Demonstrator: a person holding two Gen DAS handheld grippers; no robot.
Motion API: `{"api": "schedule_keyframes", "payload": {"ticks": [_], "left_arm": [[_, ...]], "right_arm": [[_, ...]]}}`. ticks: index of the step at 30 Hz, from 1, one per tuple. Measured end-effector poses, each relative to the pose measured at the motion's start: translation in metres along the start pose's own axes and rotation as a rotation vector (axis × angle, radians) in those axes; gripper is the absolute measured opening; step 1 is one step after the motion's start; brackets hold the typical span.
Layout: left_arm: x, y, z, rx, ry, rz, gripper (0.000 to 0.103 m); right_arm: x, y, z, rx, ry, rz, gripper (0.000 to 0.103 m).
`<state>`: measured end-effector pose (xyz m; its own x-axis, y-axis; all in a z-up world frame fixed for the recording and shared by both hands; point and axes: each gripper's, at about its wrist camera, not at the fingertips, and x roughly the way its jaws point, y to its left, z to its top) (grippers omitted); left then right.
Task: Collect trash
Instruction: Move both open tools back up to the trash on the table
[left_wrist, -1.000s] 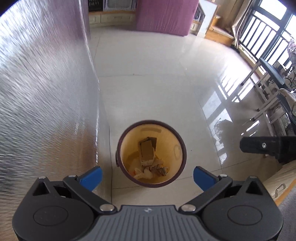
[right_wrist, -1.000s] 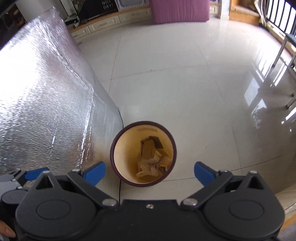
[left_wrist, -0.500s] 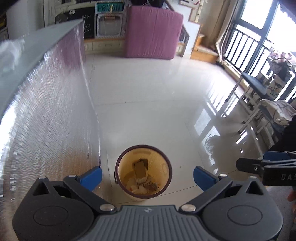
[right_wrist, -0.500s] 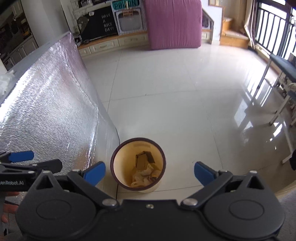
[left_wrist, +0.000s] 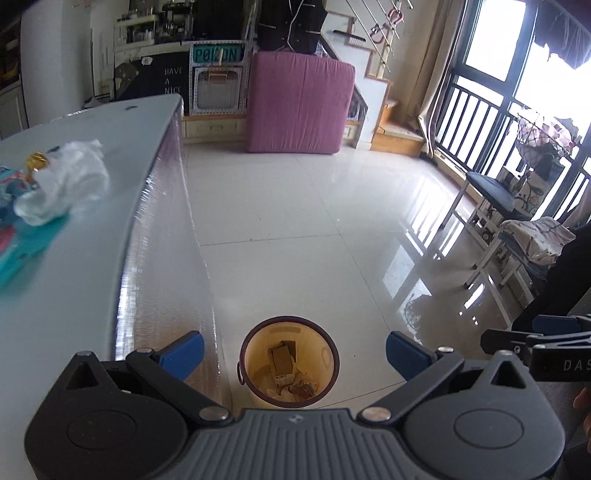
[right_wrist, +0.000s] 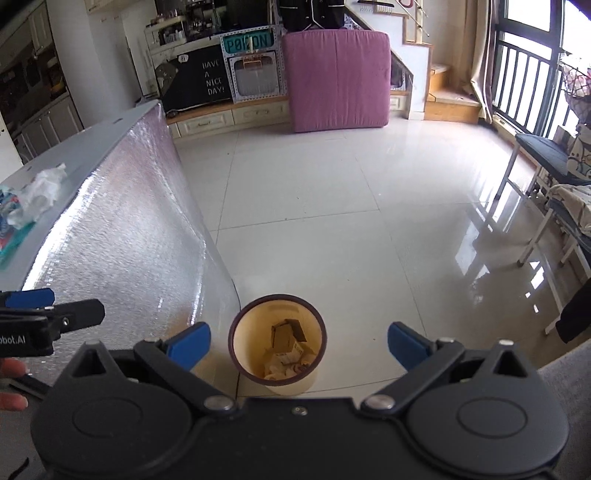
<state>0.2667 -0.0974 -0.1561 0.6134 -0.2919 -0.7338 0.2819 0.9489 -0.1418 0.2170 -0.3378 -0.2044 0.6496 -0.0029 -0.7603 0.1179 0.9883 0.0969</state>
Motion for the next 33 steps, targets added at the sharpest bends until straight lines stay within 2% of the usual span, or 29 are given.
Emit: {"api": "schedule_keyframes", "payload": {"ticks": [10, 22, 33], "left_arm": [[-0.057, 0.035, 0.004, -0.042, -0.099, 0.008, 0.103], [-0.115, 0.119, 0.006, -0.127, -0.192, 0.136, 0.103], [-0.143, 0.187, 0.009, -0.153, -0.251, 0.220, 0.103]], "right_arm": [[-0.038, 0.035, 0.007, 0.007, -0.076, 0.007, 0.103], [-0.049, 0.113, 0.033, -0.059, -0.155, 0.108, 0.103], [-0.036, 0.188, 0.048, -0.106, -0.184, 0.172, 0.103]]}}
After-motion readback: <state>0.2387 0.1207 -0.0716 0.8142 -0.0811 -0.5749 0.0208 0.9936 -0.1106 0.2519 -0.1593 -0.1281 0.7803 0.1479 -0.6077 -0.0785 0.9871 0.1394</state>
